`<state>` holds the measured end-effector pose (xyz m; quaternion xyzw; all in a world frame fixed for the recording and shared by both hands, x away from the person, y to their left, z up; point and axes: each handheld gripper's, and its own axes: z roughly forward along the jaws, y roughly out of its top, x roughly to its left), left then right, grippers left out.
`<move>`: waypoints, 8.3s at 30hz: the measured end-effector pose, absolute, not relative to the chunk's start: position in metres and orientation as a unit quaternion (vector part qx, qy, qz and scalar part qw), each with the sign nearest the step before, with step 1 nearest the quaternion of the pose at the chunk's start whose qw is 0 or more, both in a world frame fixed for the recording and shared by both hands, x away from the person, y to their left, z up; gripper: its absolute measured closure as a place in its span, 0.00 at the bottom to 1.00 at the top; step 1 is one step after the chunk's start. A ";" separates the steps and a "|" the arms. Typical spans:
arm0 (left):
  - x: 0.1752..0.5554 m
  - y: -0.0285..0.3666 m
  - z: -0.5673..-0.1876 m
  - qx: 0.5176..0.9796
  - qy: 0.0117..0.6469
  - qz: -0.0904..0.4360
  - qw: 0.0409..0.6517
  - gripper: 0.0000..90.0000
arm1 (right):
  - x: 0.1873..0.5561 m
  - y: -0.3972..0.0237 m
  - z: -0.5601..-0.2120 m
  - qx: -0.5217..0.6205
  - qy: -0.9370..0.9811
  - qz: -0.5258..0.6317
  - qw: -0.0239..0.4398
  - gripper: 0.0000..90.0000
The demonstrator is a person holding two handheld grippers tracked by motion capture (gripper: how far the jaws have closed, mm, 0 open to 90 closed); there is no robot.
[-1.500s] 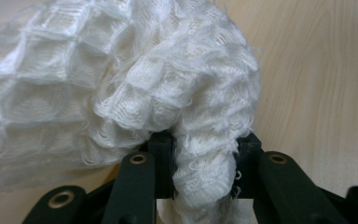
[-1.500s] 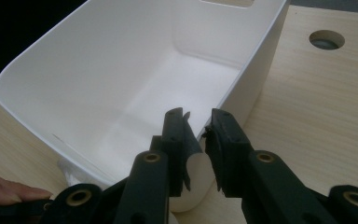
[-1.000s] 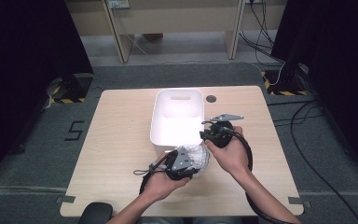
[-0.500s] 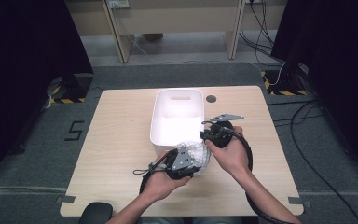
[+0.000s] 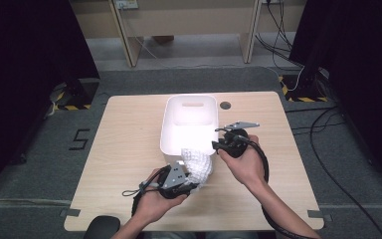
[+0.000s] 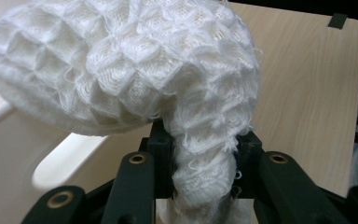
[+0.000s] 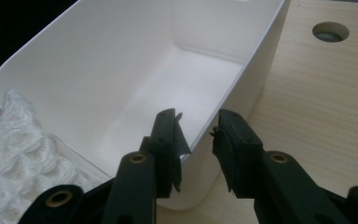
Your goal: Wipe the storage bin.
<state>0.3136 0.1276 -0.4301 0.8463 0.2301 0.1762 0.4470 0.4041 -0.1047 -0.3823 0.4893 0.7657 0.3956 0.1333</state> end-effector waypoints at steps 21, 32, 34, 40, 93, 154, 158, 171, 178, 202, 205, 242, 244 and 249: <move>0.288 0.227 -0.420 0.814 0.316 0.233 0.427 0.75 | 0.411 -0.099 -0.380 0.500 0.772 0.371 0.131 0.78; 0.308 0.248 -0.418 0.800 0.347 0.253 0.419 0.75 | 0.420 -0.107 -0.377 0.500 0.780 0.356 0.119 0.94; 0.312 0.252 -0.418 0.798 0.354 0.257 0.416 0.75 | 0.421 -0.108 -0.376 0.493 0.789 0.345 0.125 0.98; 0.331 0.264 -0.422 0.792 0.375 0.262 0.404 0.75 | 0.422 -0.111 -0.373 0.450 0.821 0.325 0.131 0.98; 0.438 0.269 -0.450 0.807 0.361 0.306 0.353 0.76 | 0.371 -0.134 -0.394 0.446 0.830 0.325 0.082 0.98; 0.347 0.247 -0.445 0.834 0.304 0.270 0.374 0.75 | 0.453 -0.152 -0.377 0.571 0.701 0.387 0.180 0.79; 0.337 0.248 -0.450 0.835 0.298 0.268 0.376 0.75 | 0.450 -0.154 -0.371 0.574 0.688 0.410 0.172 0.78; 0.320 0.229 -0.445 0.844 0.266 0.261 0.387 0.75 | 0.449 -0.140 -0.375 0.543 0.729 0.381 0.170 0.91; 0.323 0.223 -0.447 0.849 0.258 0.257 0.382 0.75 | 0.456 -0.139 -0.375 0.535 0.736 0.373 0.183 0.93; 0.321 0.207 -0.432 0.832 0.278 0.248 0.412 0.75 | 0.444 -0.141 -0.384 0.516 0.733 0.390 0.210 0.89; 0.324 0.205 -0.432 0.832 0.280 0.246 0.411 0.75 | 0.443 -0.141 -0.384 0.513 0.735 0.390 0.211 0.89; 0.344 0.191 -0.486 0.865 0.302 0.195 0.349 0.76 | 0.443 -0.139 -0.384 0.503 0.741 0.386 0.221 0.90; 0.346 0.191 -0.490 0.866 0.306 0.190 0.346 0.76 | 0.443 -0.139 -0.384 0.503 0.741 0.385 0.221 0.90; 0.349 0.189 -0.496 0.868 0.313 0.180 0.340 0.76 | 0.443 -0.139 -0.384 0.504 0.741 0.386 0.221 0.90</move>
